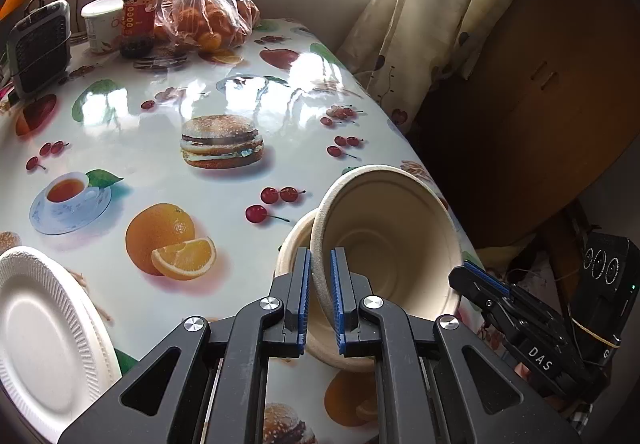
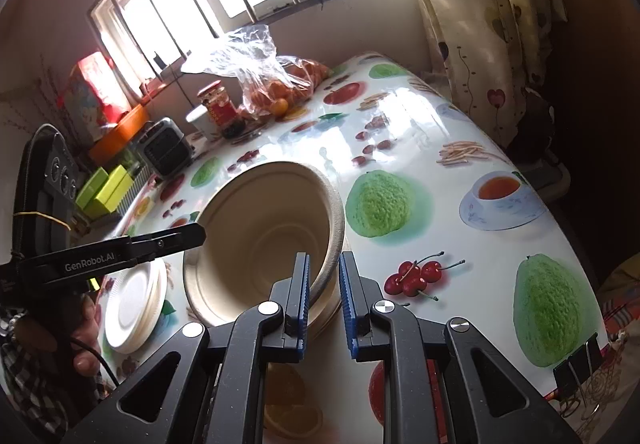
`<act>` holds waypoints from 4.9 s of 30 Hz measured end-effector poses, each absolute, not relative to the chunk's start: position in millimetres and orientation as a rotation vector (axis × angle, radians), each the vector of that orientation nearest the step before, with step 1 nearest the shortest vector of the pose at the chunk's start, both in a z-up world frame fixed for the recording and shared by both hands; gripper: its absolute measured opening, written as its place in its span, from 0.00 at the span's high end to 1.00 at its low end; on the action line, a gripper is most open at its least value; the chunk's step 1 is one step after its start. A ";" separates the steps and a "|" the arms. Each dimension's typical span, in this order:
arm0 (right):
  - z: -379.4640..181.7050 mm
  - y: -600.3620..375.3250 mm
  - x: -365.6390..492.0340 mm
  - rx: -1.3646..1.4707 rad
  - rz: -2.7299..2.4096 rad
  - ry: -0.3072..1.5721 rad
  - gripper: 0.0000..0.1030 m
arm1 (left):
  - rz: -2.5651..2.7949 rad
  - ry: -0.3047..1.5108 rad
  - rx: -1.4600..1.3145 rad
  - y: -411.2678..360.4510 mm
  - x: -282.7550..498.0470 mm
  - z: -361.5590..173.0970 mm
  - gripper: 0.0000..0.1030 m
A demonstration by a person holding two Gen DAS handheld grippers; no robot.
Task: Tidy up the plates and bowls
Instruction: 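Carry the held beige bowl with the left tool and lower it into the bowl stack, then open both tools to release the bowl into the stack, then close both tools on the rim of the nested beige bowl stack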
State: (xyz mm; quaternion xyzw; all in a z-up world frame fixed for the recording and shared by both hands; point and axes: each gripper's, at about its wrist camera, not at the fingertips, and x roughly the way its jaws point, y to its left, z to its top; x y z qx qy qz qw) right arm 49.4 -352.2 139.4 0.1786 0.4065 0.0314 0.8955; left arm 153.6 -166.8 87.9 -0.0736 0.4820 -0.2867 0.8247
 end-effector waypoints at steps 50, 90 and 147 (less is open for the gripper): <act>120.3 -343.5 55.3 0.367 0.075 0.891 0.84 | -0.560 1.072 -0.152 -162.7 153.3 70.3 0.90; 117.9 -348.4 51.4 0.370 0.055 0.879 0.56 | -0.556 1.065 -0.144 -164.0 151.8 68.3 0.69; 104.2 -343.8 57.0 0.385 0.072 0.899 0.66 | -0.577 1.053 -0.128 -173.3 145.6 51.6 0.75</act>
